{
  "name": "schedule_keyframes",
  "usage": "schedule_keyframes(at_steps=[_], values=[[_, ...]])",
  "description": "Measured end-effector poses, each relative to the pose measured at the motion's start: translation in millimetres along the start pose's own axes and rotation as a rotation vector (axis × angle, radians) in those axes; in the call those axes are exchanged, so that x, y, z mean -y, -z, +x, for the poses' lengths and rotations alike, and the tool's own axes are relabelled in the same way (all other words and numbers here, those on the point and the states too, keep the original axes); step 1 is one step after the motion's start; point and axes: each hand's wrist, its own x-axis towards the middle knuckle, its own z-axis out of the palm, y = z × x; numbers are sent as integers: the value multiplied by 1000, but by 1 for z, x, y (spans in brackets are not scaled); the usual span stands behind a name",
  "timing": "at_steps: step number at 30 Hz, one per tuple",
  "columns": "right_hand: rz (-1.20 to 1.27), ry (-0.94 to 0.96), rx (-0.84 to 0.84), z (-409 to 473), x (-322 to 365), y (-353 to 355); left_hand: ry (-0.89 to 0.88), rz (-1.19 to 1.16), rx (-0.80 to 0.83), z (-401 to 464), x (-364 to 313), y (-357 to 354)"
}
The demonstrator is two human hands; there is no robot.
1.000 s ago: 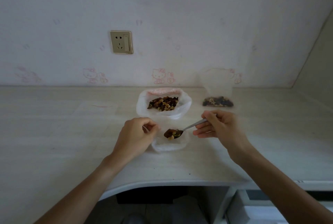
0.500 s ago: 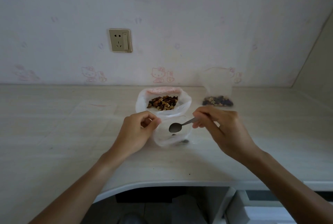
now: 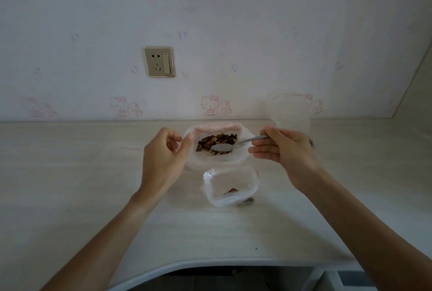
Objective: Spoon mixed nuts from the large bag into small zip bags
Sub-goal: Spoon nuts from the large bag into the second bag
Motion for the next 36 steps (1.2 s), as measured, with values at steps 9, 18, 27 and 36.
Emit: schedule_keyframes(at_steps=[9,18,27,36], values=[[-140,9,-20,33,-28,-12,208,139,190,15,20,-28],[-242,83,-97,33,-28,-16,187,-54,246,16,21,-30],[-286,184,-123,31,-37,-24,254,-239,295,17,19,-27],[-283,153,-82,29,-44,-30,245,-279,284,17,16,-28]])
